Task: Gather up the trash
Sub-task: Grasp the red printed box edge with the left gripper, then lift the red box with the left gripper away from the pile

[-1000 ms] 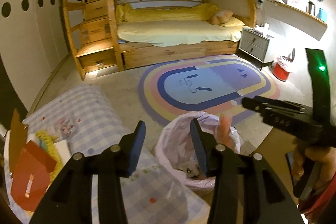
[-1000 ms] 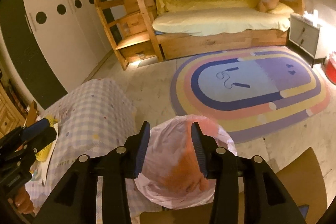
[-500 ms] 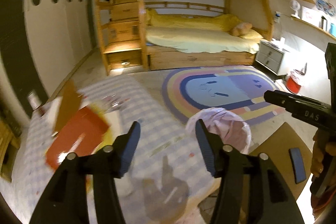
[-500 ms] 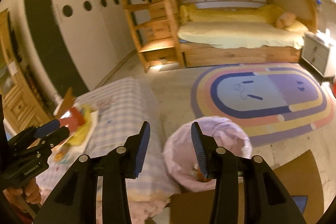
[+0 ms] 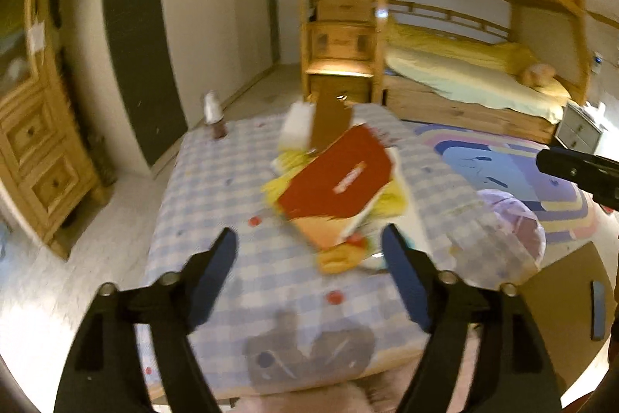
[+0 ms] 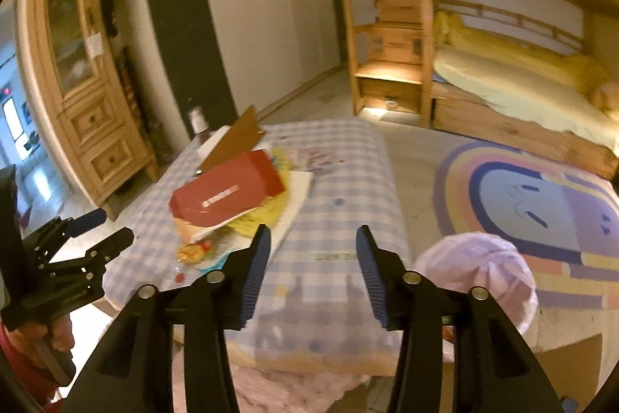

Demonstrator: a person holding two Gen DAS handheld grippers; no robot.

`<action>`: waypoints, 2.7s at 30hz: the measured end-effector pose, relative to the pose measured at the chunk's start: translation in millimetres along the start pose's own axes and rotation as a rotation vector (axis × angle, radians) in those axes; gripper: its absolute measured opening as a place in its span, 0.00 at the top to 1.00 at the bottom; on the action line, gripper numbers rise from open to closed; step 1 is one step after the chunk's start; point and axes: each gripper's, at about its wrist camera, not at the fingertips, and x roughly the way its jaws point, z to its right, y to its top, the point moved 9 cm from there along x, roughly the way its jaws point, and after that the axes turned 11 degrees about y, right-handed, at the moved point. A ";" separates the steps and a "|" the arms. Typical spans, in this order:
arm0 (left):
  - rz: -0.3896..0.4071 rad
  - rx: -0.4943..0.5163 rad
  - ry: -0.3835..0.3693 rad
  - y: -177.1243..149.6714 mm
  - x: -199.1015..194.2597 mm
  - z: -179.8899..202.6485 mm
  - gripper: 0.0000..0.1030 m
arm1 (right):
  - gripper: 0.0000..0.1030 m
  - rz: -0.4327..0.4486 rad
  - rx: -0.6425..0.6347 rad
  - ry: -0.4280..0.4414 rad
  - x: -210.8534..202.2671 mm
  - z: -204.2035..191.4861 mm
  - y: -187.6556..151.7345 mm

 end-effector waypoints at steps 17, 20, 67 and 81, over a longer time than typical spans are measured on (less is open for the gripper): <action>-0.040 -0.011 -0.013 -1.2 63.4 -10.3 0.21 | 0.93 -0.108 -0.085 0.091 107.2 -24.8 -5.8; -0.051 -0.005 -0.019 0.3 73.4 -5.9 0.21 | 0.93 -0.095 -0.085 0.113 123.4 -26.2 -0.5; 0.115 0.068 -0.066 30.8 -11.4 21.1 1.00 | 0.80 -0.021 -0.063 0.074 61.7 -7.1 6.0; 0.001 -0.079 0.048 8.9 25.0 -48.7 1.00 | 0.48 -0.035 -0.139 0.111 94.2 -43.1 28.6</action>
